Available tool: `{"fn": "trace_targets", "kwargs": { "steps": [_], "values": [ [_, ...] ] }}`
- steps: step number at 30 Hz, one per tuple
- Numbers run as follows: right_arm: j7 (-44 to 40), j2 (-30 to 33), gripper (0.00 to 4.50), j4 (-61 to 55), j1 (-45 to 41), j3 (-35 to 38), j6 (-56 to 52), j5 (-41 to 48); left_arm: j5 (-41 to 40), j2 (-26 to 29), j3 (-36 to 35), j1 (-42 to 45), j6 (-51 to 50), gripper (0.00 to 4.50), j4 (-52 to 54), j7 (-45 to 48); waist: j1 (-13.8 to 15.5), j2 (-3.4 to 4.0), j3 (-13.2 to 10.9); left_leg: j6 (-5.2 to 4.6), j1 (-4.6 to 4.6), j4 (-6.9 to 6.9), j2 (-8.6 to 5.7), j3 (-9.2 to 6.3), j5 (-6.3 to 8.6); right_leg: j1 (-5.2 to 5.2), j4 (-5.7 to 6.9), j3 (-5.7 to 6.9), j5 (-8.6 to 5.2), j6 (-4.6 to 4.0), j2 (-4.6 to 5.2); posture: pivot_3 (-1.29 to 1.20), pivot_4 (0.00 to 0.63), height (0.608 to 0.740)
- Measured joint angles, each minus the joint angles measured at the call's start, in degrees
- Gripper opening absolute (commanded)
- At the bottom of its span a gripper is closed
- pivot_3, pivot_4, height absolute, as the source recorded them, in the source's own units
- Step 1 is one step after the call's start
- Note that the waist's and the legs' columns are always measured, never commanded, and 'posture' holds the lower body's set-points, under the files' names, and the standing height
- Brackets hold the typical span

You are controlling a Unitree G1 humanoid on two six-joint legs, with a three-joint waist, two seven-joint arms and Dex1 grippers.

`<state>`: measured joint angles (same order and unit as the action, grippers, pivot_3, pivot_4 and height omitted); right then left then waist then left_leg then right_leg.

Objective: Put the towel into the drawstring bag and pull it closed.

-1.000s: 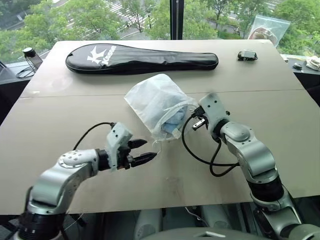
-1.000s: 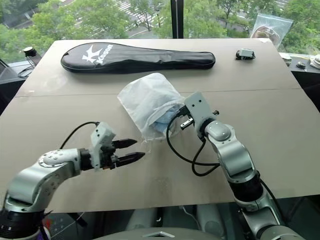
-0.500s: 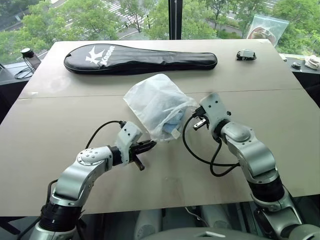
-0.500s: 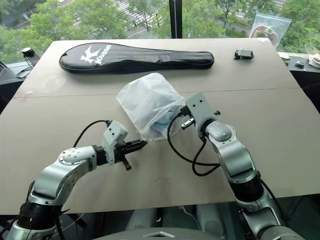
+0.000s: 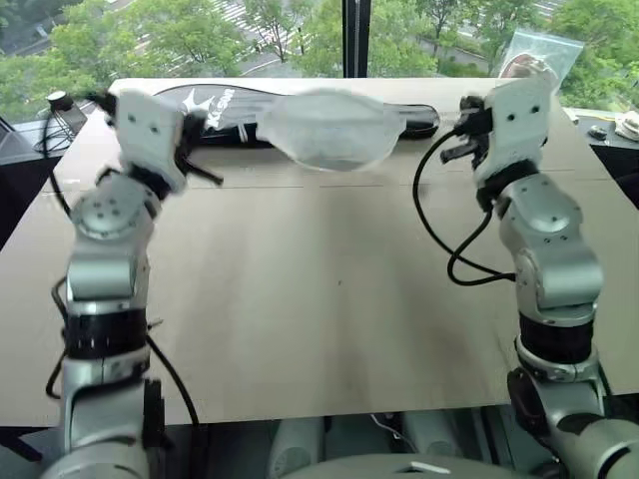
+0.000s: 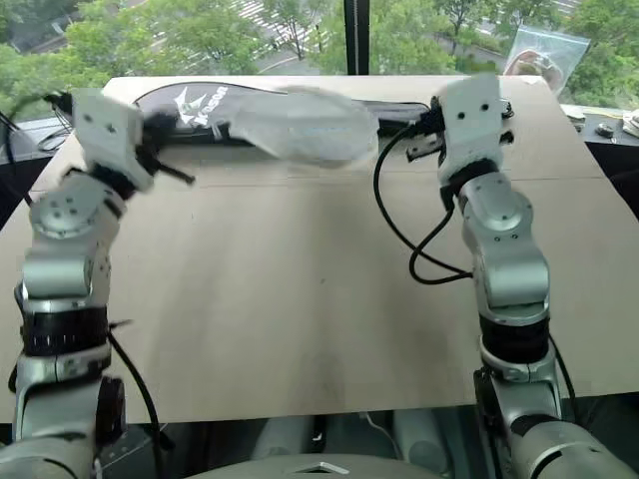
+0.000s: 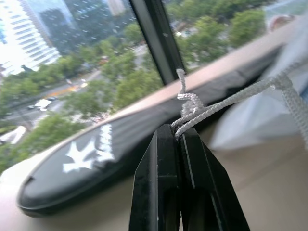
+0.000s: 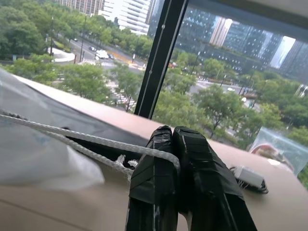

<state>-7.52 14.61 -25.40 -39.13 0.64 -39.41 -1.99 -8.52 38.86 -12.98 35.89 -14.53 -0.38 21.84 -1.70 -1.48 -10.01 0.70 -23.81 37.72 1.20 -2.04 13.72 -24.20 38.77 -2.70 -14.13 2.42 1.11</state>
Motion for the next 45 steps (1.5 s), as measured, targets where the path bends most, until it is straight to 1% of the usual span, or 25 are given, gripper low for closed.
{"fn": "trace_targets", "kwargs": {
  "steps": [3,4,6,8,10,12,16,19,22,25,27,28,29,31,33,35,37,39,41,43,44,45],
  "values": [
    [-0.69,1.54,0.00,-0.02,-3.79,1.21,1.22,0.44,1.56,0.51,0.08,6.88,1.93,0.01,-4.85,-1.70,-0.44,0.00,0.00,0.00,0.02,-0.06,0.02,0.01,0.00,-0.01,-0.06,0.00,-0.01,0.00,-0.02,0.00,0.150,0.740],
    [-0.79,1.66,0.00,-0.02,-4.27,1.34,1.25,0.52,1.73,0.61,0.08,7.60,2.15,0.01,-5.52,-1.87,-0.55,0.00,0.00,0.00,0.01,-0.07,0.02,0.01,0.00,-0.02,-0.05,0.00,-0.01,0.00,-0.02,0.00,0.150,0.740],
    [-1.12,2.71,0.00,0.00,-7.31,2.87,1.22,1.85,3.04,1.51,0.29,12.01,3.96,0.01,-10.49,-2.34,-0.74,0.01,0.00,0.00,-0.02,-0.14,0.03,0.04,0.00,-0.09,-0.05,-0.02,-0.01,-0.01,-0.03,0.00,0.150,0.740],
    [-1.12,3.57,0.00,-0.55,-9.49,4.14,0.80,2.60,3.92,1.84,0.29,14.08,5.19,0.01,-12.67,-2.50,-0.70,0.01,0.00,0.00,0.00,-0.18,0.03,0.05,0.00,-0.10,-0.04,-0.03,-0.01,-0.01,-0.02,0.00,0.150,0.740],
    [-1.04,5.00,0.00,-1.36,-9.82,4.67,0.53,2.57,4.48,2.22,0.34,14.28,5.69,0.01,-14.12,-2.94,-0.65,0.01,0.01,0.00,0.00,-0.19,0.03,0.06,0.00,-0.09,-0.05,-0.04,-0.01,-0.01,0.00,0.00,0.150,0.740],
    [-0.32,6.41,0.00,-1.85,-8.47,5.14,-0.35,1.87,5.06,2.22,0.35,13.57,5.86,0.01,-16.04,-3.76,-0.59,-0.01,0.02,0.00,0.00,-0.19,0.03,0.07,0.00,-0.08,-0.06,-0.04,-0.01,-0.01,0.01,0.00,0.150,0.740],
    [2.12,8.11,0.00,-1.86,-2.78,7.60,-2.95,0.37,4.95,2.17,0.09,9.87,5.32,0.01,-19.33,-6.14,-0.51,-0.01,0.02,0.00,-0.02,-0.17,0.03,0.06,0.00,-0.09,-0.02,-0.04,-0.01,-0.01,0.02,0.00,0.150,0.740],
    [2.52,10.52,0.00,-2.84,0.24,9.32,-4.21,0.20,4.72,2.17,0.00,5.93,6.87,0.01,-19.32,-6.45,-0.54,0.00,0.01,0.00,-0.02,-0.18,0.03,0.08,0.00,-0.10,-0.02,-0.06,-0.01,-0.01,0.02,0.00,0.150,0.740],
    [2.44,12.86,0.00,-2.94,1.91,9.51,-4.94,0.20,4.53,2.18,0.03,3.71,8.61,0.01,-19.13,-6.13,-0.54,-0.01,0.01,0.00,-0.01,-0.18,0.03,0.08,0.00,-0.10,-0.01,-0.07,-0.01,-0.01,0.02,0.00,0.150,0.740],
    [2.41,14.27,0.00,-2.59,2.34,9.51,-5.26,0.34,4.56,2.42,0.06,3.30,10.25,0.01,-19.23,-5.77,-0.52,-0.01,0.01,0.00,0.02,-0.18,0.03,0.08,0.00,-0.10,0.03,-0.07,-0.01,-0.01,0.01,0.00,0.150,0.740],
    [0.82,14.69,0.00,-2.51,2.41,10.76,-5.54,2.11,4.52,2.91,0.08,2.42,11.75,0.01,-18.21,-4.90,-0.57,-0.01,0.01,0.00,0.04,-0.18,0.03,0.10,0.00,-0.08,0.03,-0.09,-0.01,-0.01,0.01,0.00,0.150,0.740],
    [-1.19,15.09,0.00,-2.84,2.97,11.41,-5.91,3.62,3.93,2.94,-0.01,1.28,12.06,0.01,-16.93,-3.77,-0.57,0.00,0.02,0.00,0.03,-0.19,0.03,0.11,0.00,-0.08,-0.01,-0.11,-0.01,-0.01,0.01,0.00,0.150,0.740],
    [-5.44,16.57,0.00,-4.72,6.12,11.47,-6.87,6.85,2.13,2.55,-0.07,-1.95,11.74,0.01,-13.27,-1.20,-0.56,-0.03,0.09,0.00,0.09,-0.24,0.06,0.09,0.00,0.03,-0.12,-0.09,-0.01,-0.01,0.02,0.00,0.150,0.740],
    [-11.03,16.42,0.00,-7.47,12.24,9.81,-9.37,11.76,-0.93,0.48,0.47,-6.89,9.33,0.01,-8.49,2.58,-0.56,-0.02,0.11,-0.01,0.09,-0.27,0.11,0.05,0.00,0.13,-0.27,-0.01,-0.01,-0.01,0.02,0.00,0.150,0.740],
    [-16.31,16.45,0.00,-10.27,20.07,4.14,-10.43,16.01,-3.80,-1.73,3.76,-12.76,5.93,0.01,-2.68,6.76,-0.54,-0.02,0.11,-0.01,0.06,-0.26,0.10,0.04,0.01,0.13,-0.29,-0.01,-0.01,-0.01,0.03,0.00,0.150,0.740],
    [-19.61,16.75,0.00,-11.59,25.90,-1.20,-10.10,17.79,-7.11,-4.43,6.95,-18.52,2.93,0.01,2.79,10.63,-0.51,0.00,0.08,-0.02,0.05,-0.17,0.09,0.06,0.01,0.13,-0.28,-0.03,-0.01,0.00,0.04,0.00,0.150,0.740],
    [-20.14,16.95,0.00,-11.66,26.91,-3.06,-9.01,17.62,-8.46,-5.43,8.04,-20.36,1.21,0.01,4.90,11.75,-0.60,-0.01,0.07,-0.02,0.09,-0.11,0.08,0.05,0.01,0.14,-0.22,-0.04,0.00,0.00,0.00,0.00,0.150,0.740],
    [-19.70,15.72,0.00,-10.09,26.62,-5.56,-6.03,16.20,-10.57,-6.83,8.90,-21.40,-2.34,0.01,7.91,12.31,-0.65,-0.02,0.07,-0.02,0.27,-0.06,0.10,-0.01,0.00,0.28,-0.12,-0.02,-0.01,0.00,-0.09,0.00,0.150,0.740],
    [-19.33,14.50,0.00,-6.25,25.83,-8.80,-2.85,14.10,-11.83,-7.16,9.44,-22.19,-4.54,0.01,9.92,13.51,-0.65,-0.03,0.07,-0.02,0.60,-0.05,0.12,0.00,0.00,0.54,-0.03,-0.05,-0.04,0.00,-0.16,0.00,0.150,0.740],
    [-19.47,14.22,0.00,-3.55,25.82,-10.18,-1.09,13.05,-12.07,-7.15,9.71,-23.08,-5.89,0.01,10.68,14.26,-0.62,0.00,0.05,-0.02,0.87,-0.06,0.12,0.10,0.00,0.76,0.02,-0.17,-0.09,0.04,-0.17,0.00,0.150,0.740],
    [-19.74,14.23,0.30,-2.40,25.82,-10.56,-0.25,12.77,-12.56,-7.13,9.73,-23.78,-6.53,0.00,11.01,15.01,-0.62,0.00,0.05,-0.02,0.90,-0.06,0.12,0.13,0.00,0.78,0.02,-0.21,-0.16,0.16,-0.17,0.00,0.150,0.740],
    [-20.01,14.25,0.65,-1.82,25.84,-10.64,0.27,12.65,-13.64,-7.03,9.66,-24.60,-6.98,0.26,11.23,16.21,-0.64,0.00,0.05,-0.02,0.91,-0.06,0.12,0.17,0.00,0.78,0.02,-0.25,-0.15,0.15,-0.16,0.00,0.150,0.740]
  ]
}}
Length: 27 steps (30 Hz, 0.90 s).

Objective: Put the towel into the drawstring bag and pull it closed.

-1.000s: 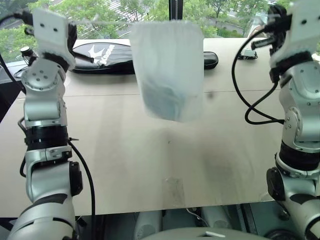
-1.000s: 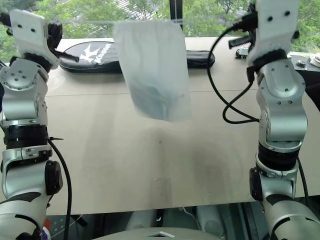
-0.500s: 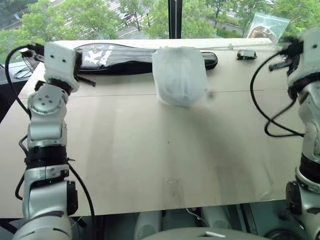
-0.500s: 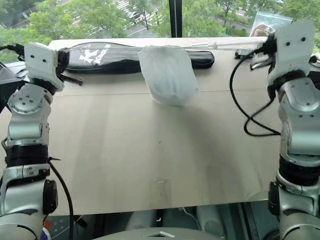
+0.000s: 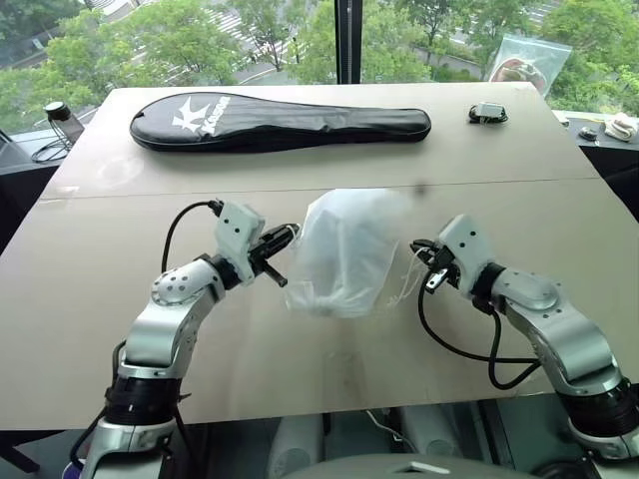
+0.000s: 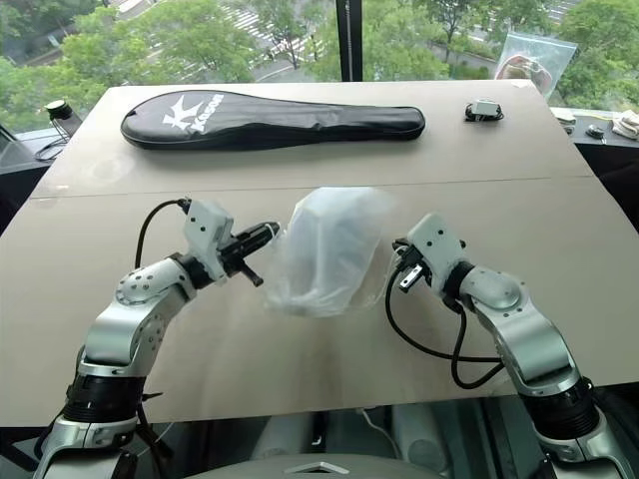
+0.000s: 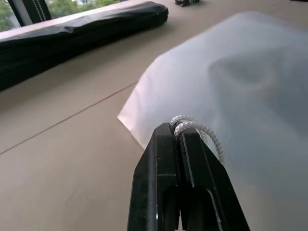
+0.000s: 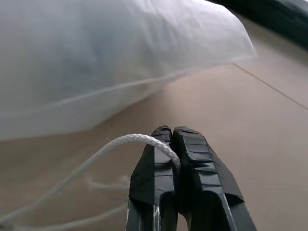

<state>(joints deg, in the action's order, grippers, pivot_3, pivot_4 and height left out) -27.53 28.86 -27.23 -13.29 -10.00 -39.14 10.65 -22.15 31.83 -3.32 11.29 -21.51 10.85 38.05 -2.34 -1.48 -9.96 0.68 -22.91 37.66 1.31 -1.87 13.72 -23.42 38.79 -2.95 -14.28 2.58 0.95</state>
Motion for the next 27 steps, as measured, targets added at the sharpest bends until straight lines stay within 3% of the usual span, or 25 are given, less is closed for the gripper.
{"fn": "trace_targets", "kwargs": {
  "steps": [4,8,9,10,14,21,25,27],
  "values": [
    [-2.76,2.09,2.38,-0.27,3.63,2.35,2.09,1.40,-5.14,3.32,-2.79,-6.74,-1.71,1.83,2.65,6.45,0.05,-0.01,0.00,0.00,-0.03,-0.14,0.00,0.04,0.01,-0.04,-0.07,-0.03,0.09,-0.16,0.04,0.00,0.150,0.740],
    [-6.51,4.59,4.26,-4.57,11.62,9.37,2.07,6.56,-7.40,7.52,-9.27,-15.60,-2.12,3.65,3.86,9.91,0.19,0.00,-0.01,0.00,-0.04,-0.30,0.03,0.01,0.01,-0.07,-0.20,-0.01,0.06,-0.20,0.07,0.00,0.150,0.740],
    [-7.96,5.04,4.50,-6.71,14.14,12.20,1.84,9.14,-8.13,8.18,-10.93,-18.28,-2.34,4.17,4.69,10.76,0.22,0.01,-0.01,0.00,-0.04,-0.30,0.04,0.02,0.01,-0.06,-0.23,0.00,0.06,-0.19,0.08,0.00,0.150,0.740],
    [-9.05,5.54,4.50,-8.14,15.66,13.75,1.83,10.79,-8.47,8.49,-11.66,-19.97,-2.52,4.41,5.04,11.22,0.22,0.00,-0.01,0.00,0.01,-0.30,0.05,0.02,0.02,-0.01,-0.25,-0.01,0.05,-0.18,0.09,0.00,0.150,0.740],
    [-15.68,9.50,4.50,-13.38,25.10,20.95,2.01,17.92,-8.48,11.00,-15.05,-29.66,-2.35,4.41,8.13,14.32,0.34,-0.03,0.02,-0.01,0.07,-0.30,0.12,0.06,0.02,0.07,-0.38,0.00,-0.15,-0.11,0.08,0.00,0.150,0.740],
    [-23.16,13.42,4.50,-14.84,32.14,26.23,4.76,23.03,-9.74,11.46,-17.10,-32.88,-2.24,4.41,11.21,17.15,0.72,-0.05,0.04,-0.01,0.20,-0.22,0.18,0.08,0.01,0.16,-0.38,0.03,-0.22,-0.18,0.04,0.00,0.150,0.740],
    [-16.45,6.51,4.50,-10.86,20.59,27.07,2.46,30.33,-9.80,9.19,-16.35,-28.40,-2.90,4.41,11.20,14.21,0.12,-0.09,0.05,-0.01,0.22,-0.15,0.21,0.17,0.01,0.16,-0.36,-0.06,-0.19,-0.17,-0.04,0.00,0.150,0.740],
    [-15.65,9.66,4.50,-8.27,19.56,26.77,0.93,29.90,-9.80,8.48,-15.90,-26.37,-3.05,4.41,11.31,13.01,0.44,-0.08,0.05,-0.01,0.15,-0.14,0.12,0.15,0.01,0.14,-0.36,-0.04,-0.20,-0.18,0.02,0.00,0.150,0.740]
  ]
}}
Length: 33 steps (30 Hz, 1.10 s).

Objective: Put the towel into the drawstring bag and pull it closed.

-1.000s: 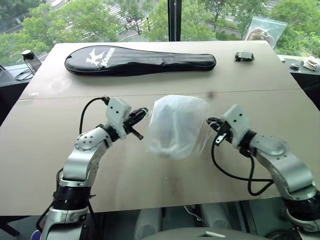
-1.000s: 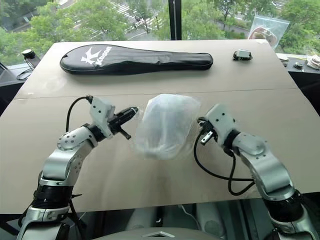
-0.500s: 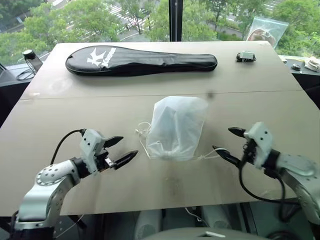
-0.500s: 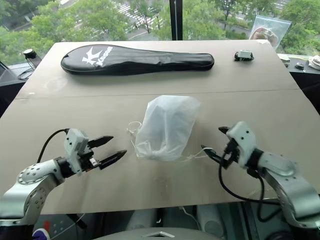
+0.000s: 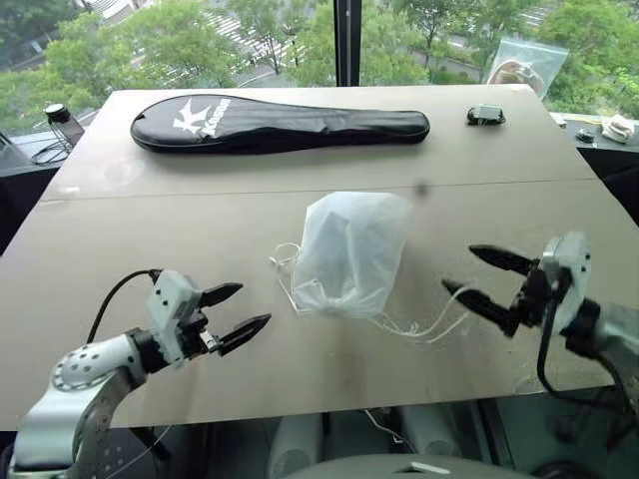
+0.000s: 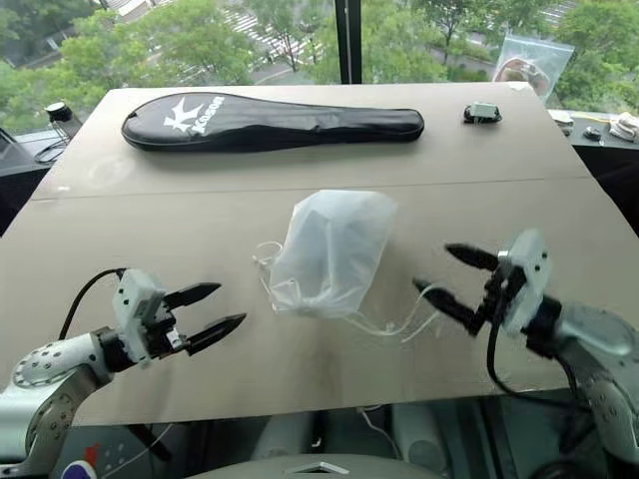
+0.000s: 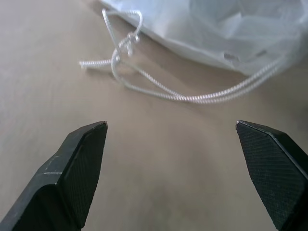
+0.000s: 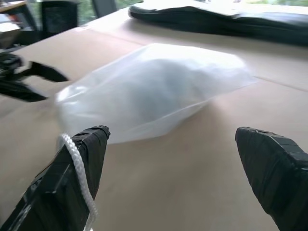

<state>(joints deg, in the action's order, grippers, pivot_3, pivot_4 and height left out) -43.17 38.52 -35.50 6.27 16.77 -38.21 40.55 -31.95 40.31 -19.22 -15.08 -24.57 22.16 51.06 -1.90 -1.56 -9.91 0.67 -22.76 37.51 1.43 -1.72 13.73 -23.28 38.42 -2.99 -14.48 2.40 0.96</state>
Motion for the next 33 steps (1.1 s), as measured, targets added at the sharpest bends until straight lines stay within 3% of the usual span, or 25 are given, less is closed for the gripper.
{"fn": "trace_targets", "kwargs": {
  "steps": [2,8,12,14,16,18,19,25,33],
  "values": [
    [-4.19,6.84,4.50,-1.62,6.84,-1.31,-2.71,0.32,0.00,-0.14,0.02,0.06,-0.53,4.41,0.17,-0.55,1.15,0.02,0.02,0.00,-0.08,-0.18,-0.05,-0.08,0.02,0.00,-0.08,0.09,0.00,-0.01,0.05,0.00,0.150,0.740],
    [-9.93,13.18,4.50,-6.90,15.15,-1.46,-2.75,0.08,-0.51,-0.38,0.44,0.30,-1.36,4.41,1.16,-0.88,0.94,-0.01,0.04,-0.30,-0.15,-0.24,-0.03,-0.08,0.24,0.03,-0.35,0.12,-0.05,0.01,0.05,0.00,0.150,0.740],
    [-9.72,10.91,4.50,-7.08,13.98,1.47,-1.20,1.98,-0.97,-0.38,0.67,0.22,-1.54,4.41,1.72,-0.85,1.10,-0.04,0.04,-0.30,-0.08,-0.18,-0.03,-0.08,0.24,0.14,-0.40,0.15,-0.14,0.19,0.06,0.00,0.150,0.740],
    [-5.14,4.61,4.50,-5.70,8.54,2.44,-0.46,4.27,-1.04,-0.56,1.07,0.55,-1.82,4.41,1.76,-1.18,1.03,-0.11,0.08,-0.30,0.01,-0.12,0.03,-0.10,0.24,0.22,-0.39,0.17,-0.21,0.09,0.01,0.00,0.150,0.740],
    [0.87,2.82,4.50,-2.02,3.84,1.95,-1.43,3.34,-1.25,-0.78,1.85,1.28,-2.17,4.41,2.07,-1.31,1.02,-0.05,0.06,-0.30,0.04,-0.06,-0.01,-0.05,0.23,0.23,-0.37,0.11,-0.20,0.07,0.04,0.00,0.150,0.740],
    [0.86,10.34,4.50,0.76,7.61,-1.10,0.70,-4.79,-1.35,-0.95,2.06,1.65,-2.35,4.41,2.18,-1.43,1.59,0.06,0.07,-0.30,-0.02,-0.05,-0.13,-0.10,0.23,0.23,-0.39,0.16,-0.21,0.05,0.19,0.00,0.150,0.740],
    [-3.60,17.63,4.50,0.82,16.20,-4.99,2.51,-10.75,-1.34,-0.95,1.70,0.96,-2.53,4.41,2.22,-1.60,2.49,0.09,0.09,-0.30,-0.04,-0.19,-0.17,-0.12,0.23,0.25,-0.45,0.28,-0.21,0.00,0.30,0.00,0.150,0.740],
    [-7.78,11.10,4.50,-2.86,17.26,-2.14,4.06,-2.88,-1.56,-1.26,1.84,0.70,-2.63,4.41,3.56,-2.21,1.35,-0.09,0.21,-0.31,-0.04,-0.20,-0.01,-0.14,0.26,0.27,-0.46,0.21,-0.12,0.07,0.10,0.00,0.150,0.740],
    [-9.06,5.31,4.50,-0.36,18.00,0.60,18.68,-9.41,-2.58,-1.80,-1.29,-6.37,-2.04,4.41,5.97,-2.04,1.23,-0.11,0.23,-0.31,0.04,-0.15,-0.02,-0.15,0.26,0.32,-0.44,0.25,-0.33,0.06,0.14,0.00,0.150,0.740]
  ]
}}
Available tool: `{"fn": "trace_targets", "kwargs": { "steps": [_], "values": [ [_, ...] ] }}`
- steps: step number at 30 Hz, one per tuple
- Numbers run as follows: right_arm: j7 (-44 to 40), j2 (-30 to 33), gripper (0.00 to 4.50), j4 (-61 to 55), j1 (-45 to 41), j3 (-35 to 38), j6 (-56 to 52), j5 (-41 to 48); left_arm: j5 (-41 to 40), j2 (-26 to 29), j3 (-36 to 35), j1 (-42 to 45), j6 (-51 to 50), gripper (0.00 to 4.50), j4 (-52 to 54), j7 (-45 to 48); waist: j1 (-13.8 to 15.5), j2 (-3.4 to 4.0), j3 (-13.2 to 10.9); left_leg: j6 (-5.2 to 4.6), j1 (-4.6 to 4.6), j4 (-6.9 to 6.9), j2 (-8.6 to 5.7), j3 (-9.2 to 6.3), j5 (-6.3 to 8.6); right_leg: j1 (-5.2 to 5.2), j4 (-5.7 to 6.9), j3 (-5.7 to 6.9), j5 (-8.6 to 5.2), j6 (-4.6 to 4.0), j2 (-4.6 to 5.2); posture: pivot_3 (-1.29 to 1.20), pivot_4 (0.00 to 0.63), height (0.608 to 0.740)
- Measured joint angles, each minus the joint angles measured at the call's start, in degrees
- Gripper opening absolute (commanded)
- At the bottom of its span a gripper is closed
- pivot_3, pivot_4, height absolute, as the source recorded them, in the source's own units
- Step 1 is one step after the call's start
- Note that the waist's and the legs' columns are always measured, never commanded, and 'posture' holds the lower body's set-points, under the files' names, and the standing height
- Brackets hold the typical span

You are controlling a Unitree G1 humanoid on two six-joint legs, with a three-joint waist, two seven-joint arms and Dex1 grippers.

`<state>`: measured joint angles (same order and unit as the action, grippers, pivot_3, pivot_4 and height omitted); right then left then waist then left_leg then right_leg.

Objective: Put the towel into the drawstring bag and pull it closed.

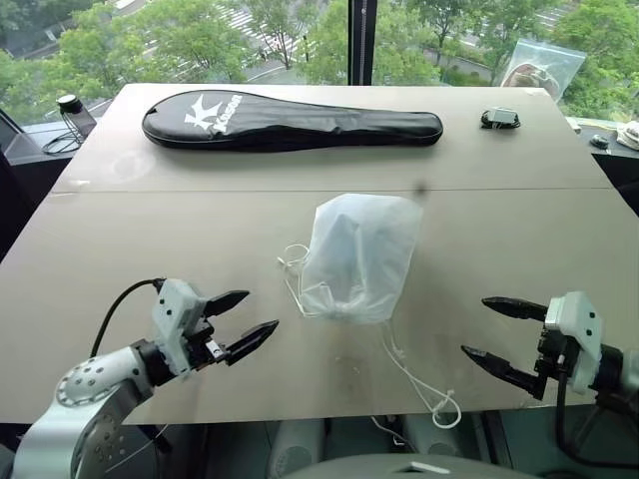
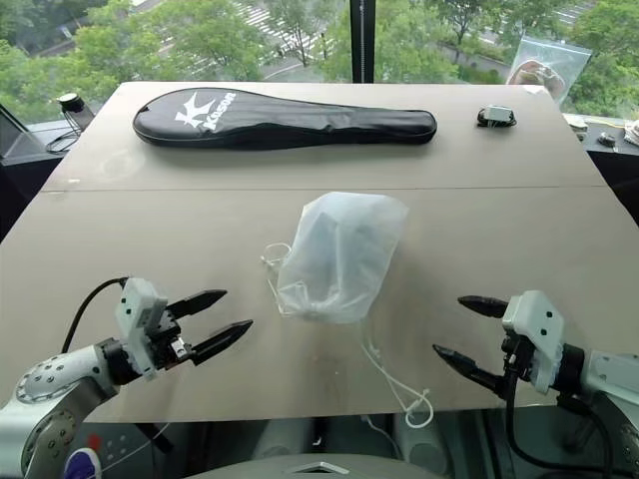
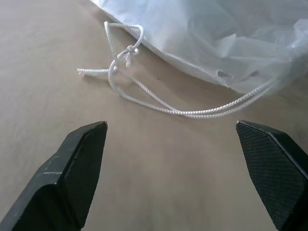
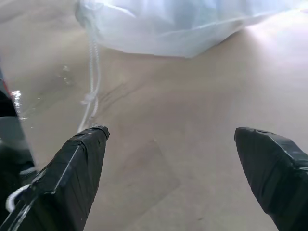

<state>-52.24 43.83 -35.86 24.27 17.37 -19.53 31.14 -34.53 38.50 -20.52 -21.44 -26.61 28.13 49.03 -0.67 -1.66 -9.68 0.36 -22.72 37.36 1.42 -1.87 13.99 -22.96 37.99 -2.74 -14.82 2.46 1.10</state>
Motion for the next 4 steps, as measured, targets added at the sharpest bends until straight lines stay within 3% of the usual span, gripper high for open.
{"fn": "trace_targets", "kwargs": {
  "steps": [4],
  "values": [
    [0.45,-1.32,4.50,1.32,-2.35,0.66,2.24,-0.99,0.04,-1.15,-0.90,-3.00,1.04,4.41,0.65,-0.29,-0.01,0.01,0.00,0.00,0.02,0.00,-0.01,0.02,0.00,0.00,0.00,-0.04,0.02,-0.04,0.00,0.00,0.150,0.740]
  ]
}}
